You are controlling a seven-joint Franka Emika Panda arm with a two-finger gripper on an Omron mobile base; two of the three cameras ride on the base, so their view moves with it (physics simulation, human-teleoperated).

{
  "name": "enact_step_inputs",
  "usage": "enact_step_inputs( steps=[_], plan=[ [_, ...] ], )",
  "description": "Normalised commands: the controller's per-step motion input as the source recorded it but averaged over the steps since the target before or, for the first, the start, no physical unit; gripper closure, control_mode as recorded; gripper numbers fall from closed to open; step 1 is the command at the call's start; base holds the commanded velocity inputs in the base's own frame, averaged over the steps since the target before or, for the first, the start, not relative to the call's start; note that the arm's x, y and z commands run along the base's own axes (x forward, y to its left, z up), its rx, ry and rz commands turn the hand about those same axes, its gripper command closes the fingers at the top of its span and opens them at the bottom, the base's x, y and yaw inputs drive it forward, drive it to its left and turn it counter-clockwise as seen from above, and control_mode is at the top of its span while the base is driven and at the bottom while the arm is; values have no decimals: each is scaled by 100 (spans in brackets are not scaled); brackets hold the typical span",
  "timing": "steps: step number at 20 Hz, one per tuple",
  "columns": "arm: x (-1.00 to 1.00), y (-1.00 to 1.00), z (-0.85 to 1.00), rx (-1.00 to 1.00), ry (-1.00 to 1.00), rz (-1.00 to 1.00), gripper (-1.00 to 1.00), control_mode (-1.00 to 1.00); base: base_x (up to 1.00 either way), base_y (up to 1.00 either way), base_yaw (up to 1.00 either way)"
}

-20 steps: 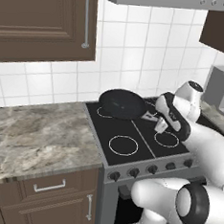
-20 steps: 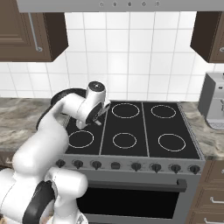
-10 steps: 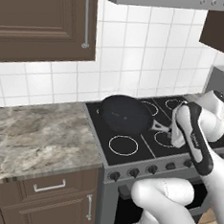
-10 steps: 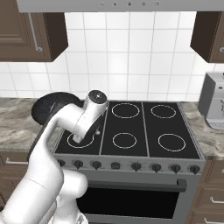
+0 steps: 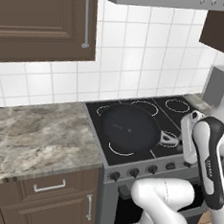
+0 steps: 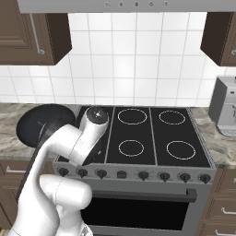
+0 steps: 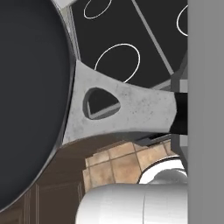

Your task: Move the pot and pan from the stove into the sink.

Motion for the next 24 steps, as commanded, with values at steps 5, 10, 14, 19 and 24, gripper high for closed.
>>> enact_step_inputs(
  steps=[5,10,14,19,24],
  plan=[
    [0,0,0,0,0,0,100,-100,0,0,0],
    [0,0,0,0,0,0,100,100,-17,-3,1],
    [0,0,0,0,0,0,100,100,-68,-3,24],
    [0,0,0,0,0,0,100,100,-53,0,34],
    [0,0,0,0,0,0,100,100,-40,0,38]
  ],
)
